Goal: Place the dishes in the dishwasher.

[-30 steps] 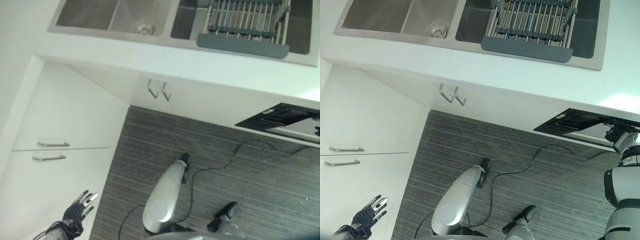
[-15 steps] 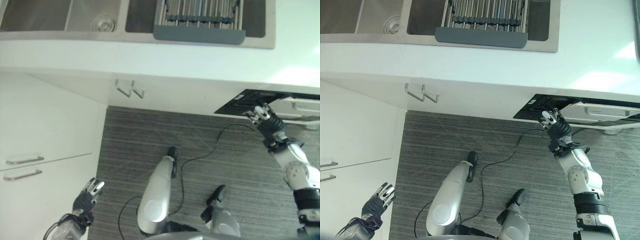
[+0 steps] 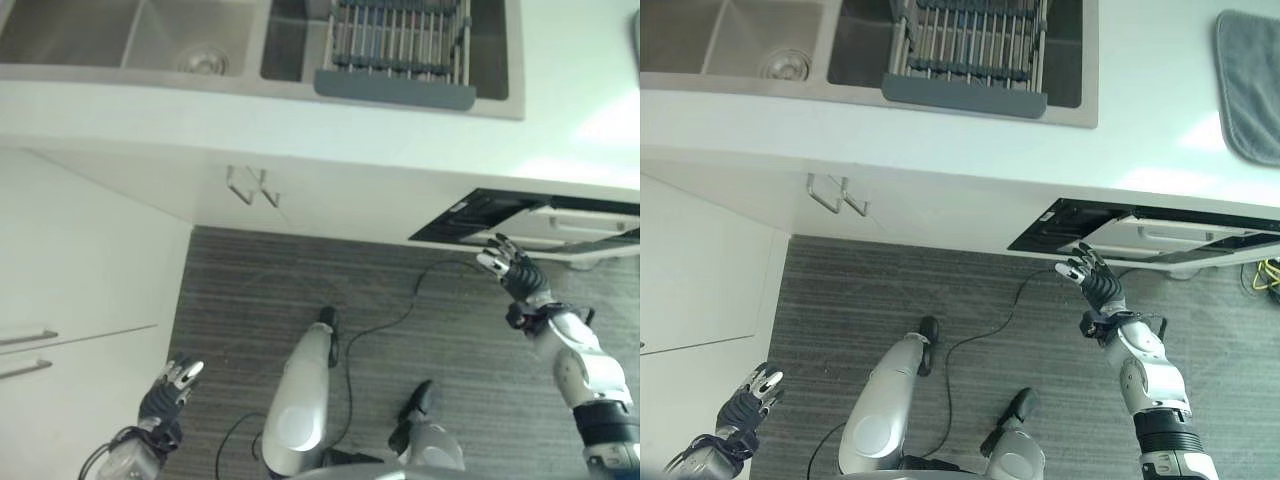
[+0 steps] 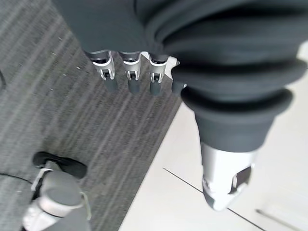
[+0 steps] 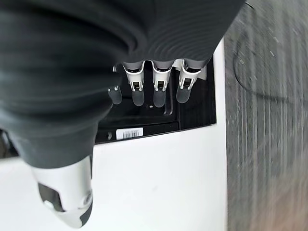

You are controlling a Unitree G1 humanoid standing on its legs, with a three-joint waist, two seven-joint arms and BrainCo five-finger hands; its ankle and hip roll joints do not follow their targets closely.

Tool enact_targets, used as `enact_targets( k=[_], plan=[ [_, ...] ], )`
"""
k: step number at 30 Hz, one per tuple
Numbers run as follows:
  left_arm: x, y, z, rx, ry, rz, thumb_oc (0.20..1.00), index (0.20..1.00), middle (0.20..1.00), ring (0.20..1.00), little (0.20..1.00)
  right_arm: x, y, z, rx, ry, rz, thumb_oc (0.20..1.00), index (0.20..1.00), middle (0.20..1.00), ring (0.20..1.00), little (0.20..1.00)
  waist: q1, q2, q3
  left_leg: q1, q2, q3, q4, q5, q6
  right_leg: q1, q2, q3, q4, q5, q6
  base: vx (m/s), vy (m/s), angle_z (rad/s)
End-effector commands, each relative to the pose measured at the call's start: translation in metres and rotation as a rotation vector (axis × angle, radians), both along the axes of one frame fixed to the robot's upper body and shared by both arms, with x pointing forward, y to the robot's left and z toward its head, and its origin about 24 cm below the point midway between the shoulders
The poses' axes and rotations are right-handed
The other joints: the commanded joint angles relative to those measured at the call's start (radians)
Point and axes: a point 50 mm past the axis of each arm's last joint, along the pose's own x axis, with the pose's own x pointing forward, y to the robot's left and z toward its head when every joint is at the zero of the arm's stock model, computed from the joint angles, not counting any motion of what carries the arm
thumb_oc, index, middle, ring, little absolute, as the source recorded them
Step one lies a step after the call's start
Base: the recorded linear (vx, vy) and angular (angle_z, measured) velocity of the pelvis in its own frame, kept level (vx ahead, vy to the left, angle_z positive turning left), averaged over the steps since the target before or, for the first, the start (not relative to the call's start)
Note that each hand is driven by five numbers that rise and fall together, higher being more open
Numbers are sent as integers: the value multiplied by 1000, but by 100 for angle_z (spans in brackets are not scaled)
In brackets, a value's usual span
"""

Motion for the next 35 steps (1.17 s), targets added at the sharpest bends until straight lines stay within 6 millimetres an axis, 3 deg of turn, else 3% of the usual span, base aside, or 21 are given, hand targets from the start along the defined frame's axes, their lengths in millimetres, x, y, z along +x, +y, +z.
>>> enact_targets(
  k=[1,4,5,6,7,9,12,16,17,18,19,20,21,27,35],
  plan=[
    [-32,18,10,128,71,-38,1000,1000,1000,1000,1000,-8,-19,-1,-260,17,-16,1000,1000,1000,1000,1000,8,12,-32,118,60,-18,-231,158,-108,83,-8,31,-4,57,-6,52,137,1],
    [-34,19,13,196,79,-77,1000,1000,1000,1000,1000,-24,-35,-8,-706,29,-80,1000,1000,1000,1000,1000,-1,-12,-63,183,24,-19,-282,149,-79,72,-10,50,87,87,-6,76,158,-3],
    [-29,19,19,251,77,-92,1000,1000,1000,1000,1000,-33,-42,-4,-1093,-33,-125,1000,1000,1000,1000,1000,-46,-6,-85,261,1,-54,-354,150,-48,31,32,167,144,81,-19,236,147,39],
    [-15,18,28,310,66,-131,1000,1000,1000,1000,1000,-48,-46,-10,-1288,-13,-144,1000,1000,1000,1000,1000,-131,26,-109,361,-17,-133,-457,163,-29,-64,146,322,106,4,-45,355,-47,46],
    [18,5,28,343,84,-130,1000,1000,1000,1000,1000,-59,-41,-28,-1305,52,-97,1000,1000,1000,1000,1000,-195,36,-134,439,-15,-172,-530,161,-19,-168,193,398,103,50,-39,327,-311,115],
    [32,-4,4,367,108,-111,1000,1000,1000,1000,1000,-51,-28,-53,-1266,128,-75,1000,1000,1000,1000,1000,-221,16,-163,486,-13,-191,-532,139,-21,-176,225,419,101,51,-45,149,-396,205],
    [23,-17,-19,355,158,-68,1000,1000,1000,1000,1000,-57,-22,-78,-1101,248,-50,1000,1000,1000,1000,1000,-221,4,-204,527,-11,-196,-565,143,-36,-105,249,407,34,47,-71,44,-250,43],
    [-4,-36,-51,282,312,0,1000,1000,1000,1000,1000,-127,11,-163,-229,697,-101,1000,1000,1000,1000,1000,-232,7,-270,591,17,-145,-610,159,-76,-4,273,368,-46,22,-108,61,-241,32],
    [-6,-39,-54,278,330,-12,1000,1000,1000,1000,1000,-135,16,-171,-141,741,-105,1000,1000,1000,1000,1000,-231,9,-275,594,20,-137,-610,164,-81,2,276,364,-46,16,-113,9,-148,41],
    [-8,-46,-60,252,362,-34,1000,1000,1000,1000,1000,-160,23,-186,84,854,-178,1000,1000,1000,1000,1000,-233,17,-279,586,23,-104,-573,163,-92,22,276,349,-46,5,-122,-26,-61,29],
    [-8,-53,-65,231,385,-76,1000,1000,1000,1000,1000,-180,26,-194,189,923,-234,1000,1000,1000,1000,1000,-249,27,-285,586,37,-25,-564,168,-99,36,266,301,-46,-4,-120,-48,11,39],
    [-9,-57,-68,219,407,-104,1000,1000,1000,1000,1000,-190,26,-197,224,978,-257,1000,1000,1000,1000,1000,-262,36,-291,600,47,0,-585,174,-100,41,262,279,-46,-9,-119,-59,106,125],
    [-16,-62,-74,206,456,-113,1000,1000,1000,1000,1000,-199,26,-200,242,1039,-260,1000,1000,1000,1000,1000,-271,50,-303,615,40,-24,-610,169,-93,44,267,282,-46,-13,-121,-44,116,132],
    [-20,-63,-78,142,484,-84,1000,1000,1000,1000,1000,-225,28,-203,253,1156,-260,1000,1000,1000,1000,1000,-311,64,-328,626,34,-15,-610,148,-81,56,279,310,-46,-22,-116,5,83,3],
    [-24,-63,-81,110,521,-63,1000,1000,1000,1000,1000,-223,26,-203,212,1161,-221,1000,1000,1000,1000,1000,-320,60,-337,637,30,4,-610,143,-69,65,283,332,-46,-24,-113,8,46,-19]
  ],
)
